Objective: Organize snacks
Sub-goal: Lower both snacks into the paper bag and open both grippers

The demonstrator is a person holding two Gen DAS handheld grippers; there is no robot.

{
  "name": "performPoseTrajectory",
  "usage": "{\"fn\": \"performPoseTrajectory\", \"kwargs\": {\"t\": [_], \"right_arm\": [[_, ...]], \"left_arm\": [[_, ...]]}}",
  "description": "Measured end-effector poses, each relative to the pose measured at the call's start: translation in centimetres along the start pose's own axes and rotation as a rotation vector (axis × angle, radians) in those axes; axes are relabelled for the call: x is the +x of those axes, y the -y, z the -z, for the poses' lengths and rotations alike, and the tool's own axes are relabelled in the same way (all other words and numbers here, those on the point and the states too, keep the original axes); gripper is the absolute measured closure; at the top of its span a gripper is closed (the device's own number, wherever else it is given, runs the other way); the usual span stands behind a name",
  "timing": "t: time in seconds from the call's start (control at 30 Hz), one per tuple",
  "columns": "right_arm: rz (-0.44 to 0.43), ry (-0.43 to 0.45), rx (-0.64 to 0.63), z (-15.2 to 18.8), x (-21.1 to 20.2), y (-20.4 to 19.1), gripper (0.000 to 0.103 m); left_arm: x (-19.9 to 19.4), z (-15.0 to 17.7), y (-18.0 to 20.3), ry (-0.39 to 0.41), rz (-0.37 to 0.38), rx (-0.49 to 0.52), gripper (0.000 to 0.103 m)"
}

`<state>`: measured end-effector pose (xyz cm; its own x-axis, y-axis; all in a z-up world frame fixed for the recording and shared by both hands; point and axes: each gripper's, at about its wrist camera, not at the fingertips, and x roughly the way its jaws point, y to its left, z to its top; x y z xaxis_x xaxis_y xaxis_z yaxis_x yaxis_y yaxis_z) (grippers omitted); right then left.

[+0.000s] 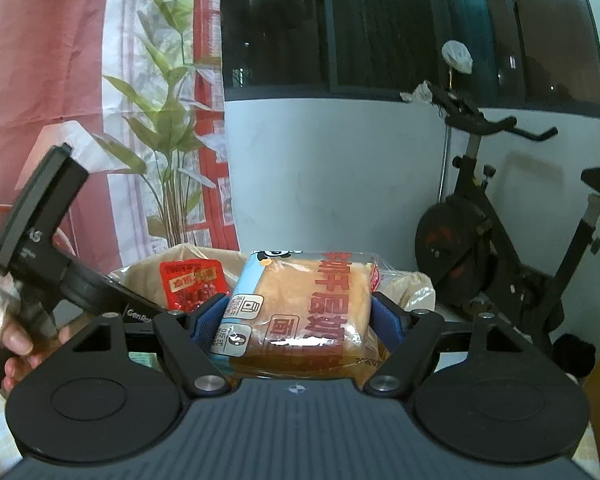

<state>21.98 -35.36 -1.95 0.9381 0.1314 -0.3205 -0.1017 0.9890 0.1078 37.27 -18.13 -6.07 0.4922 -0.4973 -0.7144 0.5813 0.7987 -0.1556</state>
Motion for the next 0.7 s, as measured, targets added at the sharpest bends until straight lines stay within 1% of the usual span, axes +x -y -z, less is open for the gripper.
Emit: {"fn": "performPoseTrajectory", "kwargs": {"t": [0.03, 0.1, 0.13, 0.17, 0.23, 0.37, 0.5, 0.7], "right_arm": [[-0.001, -0.006, 0.003, 0.0, 0.1, 0.0, 0.026], [-0.002, -0.019, 0.011, 0.1, 0.5, 0.1, 0.026], [-0.002, -0.024, 0.018, 0.0, 0.7, 0.0, 0.026], [-0.003, -0.029, 0.027, 0.0, 1.0, 0.1, 0.026], [-0.011, -0.042, 0.047, -0.1, 1.5, 0.1, 0.025], [-0.027, -0.085, 0.057, 0.0, 2.4, -0.3, 0.024], [-0.037, -0.08, 0.04, -0.1, 2.0, -1.0, 0.024], [-0.018, -0.069, 0.014, -0.4, 0.6, -1.5, 0.024]], "left_arm": [[-0.3, 0.0, -0.1, 0.007, 0.004, 0.008, 0.094], [-0.9, 0.3, 0.4, 0.017, -0.011, 0.039, 0.088], [-1.3, 0.2, 1.2, 0.021, -0.026, 0.054, 0.079], [-1.6, 0.2, 1.3, 0.029, -0.044, 0.064, 0.067], [-2.4, 0.3, 1.3, 0.048, -0.067, 0.073, 0.059], [-4.4, 0.4, 0.5, 0.079, -0.072, 0.059, 0.058], [-6.1, 0.8, 0.5, 0.116, -0.094, 0.062, 0.058], [-8.2, 2.0, 0.8, 0.167, -0.128, 0.044, 0.057]]}}
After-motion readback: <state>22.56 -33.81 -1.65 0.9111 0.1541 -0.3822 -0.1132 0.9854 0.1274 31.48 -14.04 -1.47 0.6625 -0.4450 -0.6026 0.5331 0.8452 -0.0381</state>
